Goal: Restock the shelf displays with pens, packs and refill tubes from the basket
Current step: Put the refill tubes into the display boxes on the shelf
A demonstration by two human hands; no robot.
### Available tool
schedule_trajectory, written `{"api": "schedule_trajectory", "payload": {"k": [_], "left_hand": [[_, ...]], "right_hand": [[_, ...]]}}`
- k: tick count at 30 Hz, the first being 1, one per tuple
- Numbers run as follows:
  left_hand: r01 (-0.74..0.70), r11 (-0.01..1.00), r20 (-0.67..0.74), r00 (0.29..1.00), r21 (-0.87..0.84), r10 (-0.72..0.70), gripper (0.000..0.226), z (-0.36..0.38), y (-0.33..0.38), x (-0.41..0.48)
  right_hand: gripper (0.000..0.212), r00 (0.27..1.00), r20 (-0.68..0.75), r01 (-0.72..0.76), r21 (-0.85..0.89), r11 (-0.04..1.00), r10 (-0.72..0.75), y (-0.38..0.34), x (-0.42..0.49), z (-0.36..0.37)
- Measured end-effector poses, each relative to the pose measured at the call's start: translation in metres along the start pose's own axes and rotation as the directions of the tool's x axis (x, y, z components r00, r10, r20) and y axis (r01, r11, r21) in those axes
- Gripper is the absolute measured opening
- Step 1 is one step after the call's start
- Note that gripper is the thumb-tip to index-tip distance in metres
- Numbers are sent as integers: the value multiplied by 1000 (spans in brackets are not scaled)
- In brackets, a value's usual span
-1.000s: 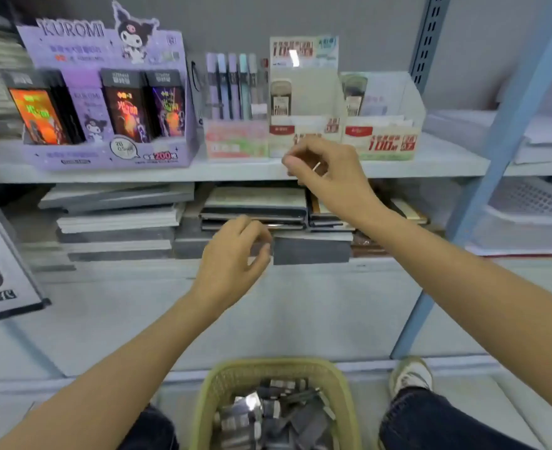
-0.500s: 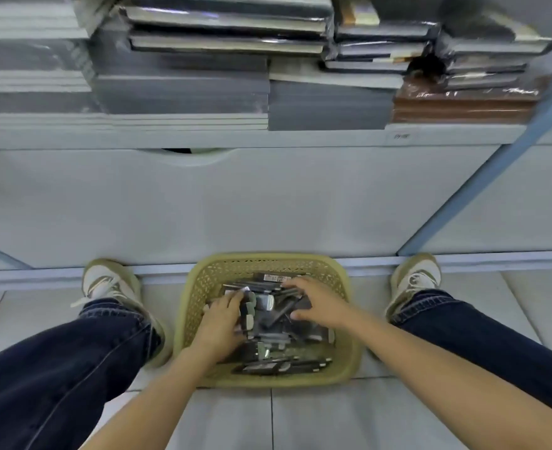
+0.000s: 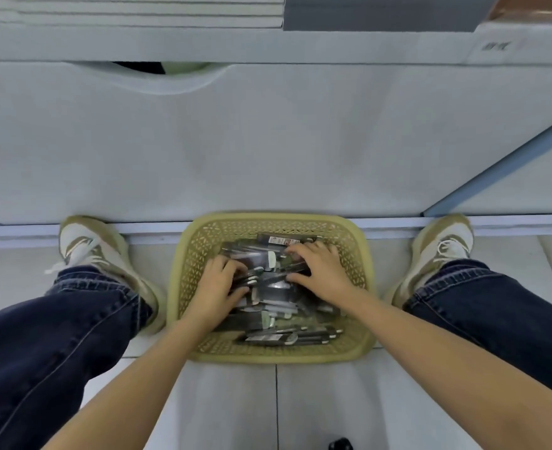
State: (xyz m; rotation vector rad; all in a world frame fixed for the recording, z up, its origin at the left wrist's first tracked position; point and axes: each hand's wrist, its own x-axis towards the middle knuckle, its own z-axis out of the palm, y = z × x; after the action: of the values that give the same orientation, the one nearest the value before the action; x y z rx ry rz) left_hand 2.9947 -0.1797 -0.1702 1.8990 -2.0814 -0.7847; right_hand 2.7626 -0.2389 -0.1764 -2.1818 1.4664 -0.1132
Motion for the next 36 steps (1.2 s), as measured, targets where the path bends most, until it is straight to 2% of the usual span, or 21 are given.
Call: {"api": "schedule_trajectory", "payload": {"k": [5, 8, 13, 15, 18, 19, 21, 23, 25, 26, 28, 32, 36], "left_hand": [[-20, 999, 20, 1000, -27, 21, 31, -5, 9, 3], [3, 998, 13, 1000, -64, -2, 33, -15, 14, 5], [88, 923, -74, 989, -374, -124, 34, -36, 31, 4], [147, 821, -66, 973, -552, -219, 32, -40, 41, 5], [268, 531, 75, 932, -804, -356, 32, -38, 54, 4], [301, 439, 119, 911, -847, -394, 30, -34, 58, 2], [361, 344, 181, 871, -867, -457, 27, -25, 62, -3], [456, 337, 250, 826, -824, -506, 44, -16, 62, -5], [547, 424, 277, 789, -721, -548, 65, -8, 61, -8], [565, 467, 267, 784, -680, -560, 68, -5, 59, -8], [551, 495, 233, 792, -672, -565, 58, -2, 58, -9], [550, 477, 217, 779, -685, -588, 46, -11, 56, -5], [518, 412, 238, 792, -750, -563, 43, -27, 57, -3]], "right_hand": [[25, 997, -53, 54, 55, 997, -51, 3, -5, -6], [25, 994, -99, 63, 220, 973, -42, 5, -4, -18], [25, 985, -125, -33, 544, 839, 119, -2, -1, -42], [24, 981, -86, -78, 653, 753, 177, -6, -1, -48], [21, 983, 28, -142, 741, 657, 181, -13, -7, -50], [22, 980, 63, -173, 748, 641, 190, -14, -9, -49], [23, 967, 121, -238, 745, 623, 225, -15, -14, -43], [25, 957, 159, -284, 696, 660, 244, -14, -19, -35], [29, 954, 175, -299, 608, 736, 244, -11, -23, -29], [29, 954, 172, -300, 582, 756, 246, -10, -25, -26], [28, 953, 146, -301, 574, 761, 267, -8, -26, -24], [20, 946, 79, -285, 670, 686, 316, -8, -20, -33], [15, 934, 70, -259, 806, 532, 350, -11, -14, -48]]}}
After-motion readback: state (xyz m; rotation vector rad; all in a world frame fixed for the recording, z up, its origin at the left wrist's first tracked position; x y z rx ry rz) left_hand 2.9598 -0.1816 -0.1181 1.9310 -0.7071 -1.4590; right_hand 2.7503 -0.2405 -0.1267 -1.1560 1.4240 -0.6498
